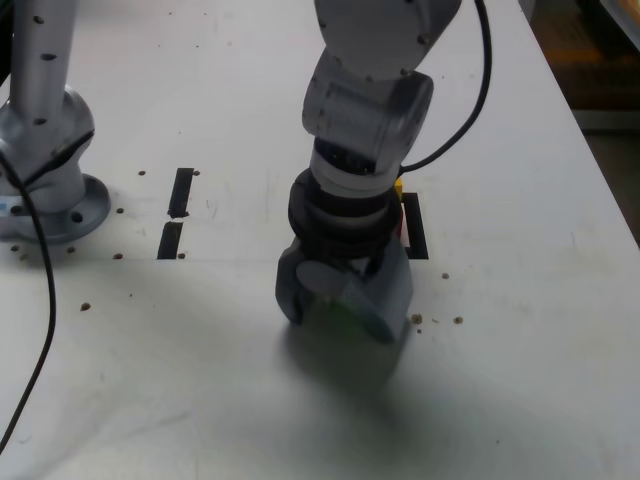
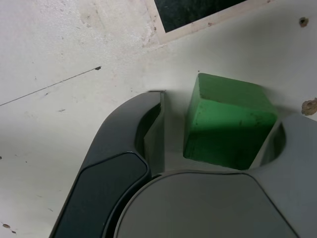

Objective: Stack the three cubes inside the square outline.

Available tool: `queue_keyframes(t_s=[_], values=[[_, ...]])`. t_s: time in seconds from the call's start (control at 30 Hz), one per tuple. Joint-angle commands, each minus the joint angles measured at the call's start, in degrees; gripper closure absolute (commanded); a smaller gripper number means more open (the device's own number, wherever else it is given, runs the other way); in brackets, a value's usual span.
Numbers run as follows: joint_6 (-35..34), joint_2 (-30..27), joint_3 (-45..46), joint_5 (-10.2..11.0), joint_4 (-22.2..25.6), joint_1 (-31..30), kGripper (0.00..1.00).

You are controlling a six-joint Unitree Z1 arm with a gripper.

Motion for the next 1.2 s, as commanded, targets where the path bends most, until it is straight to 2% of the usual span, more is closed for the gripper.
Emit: queue_keyframes(t_s=[0.0, 0.23, 0.37, 0.67, 0.87, 1.0, 1.17], values=[[0.04, 0.31, -0.47, -0.12, -0.02, -0.14, 0.33], [0.04, 0.23, -1.23, 0.39, 0.10, -0.36, 0.69], [-0.01, -0.07, -0.91, 0.09, 0.05, -0.38, 0.80], [-3.58, -3.07, 2.46, -1.99, 1.87, -0.38, 0.83], [-8.49, -7.90, 5.34, -3.27, 5.72, -0.39, 0.83], [-10.94, -11.01, 6.00, -3.44, 9.47, -0.39, 0.83], [-12.42, -13.93, 4.71, -2.56, 13.71, -0.10, 0.83]])
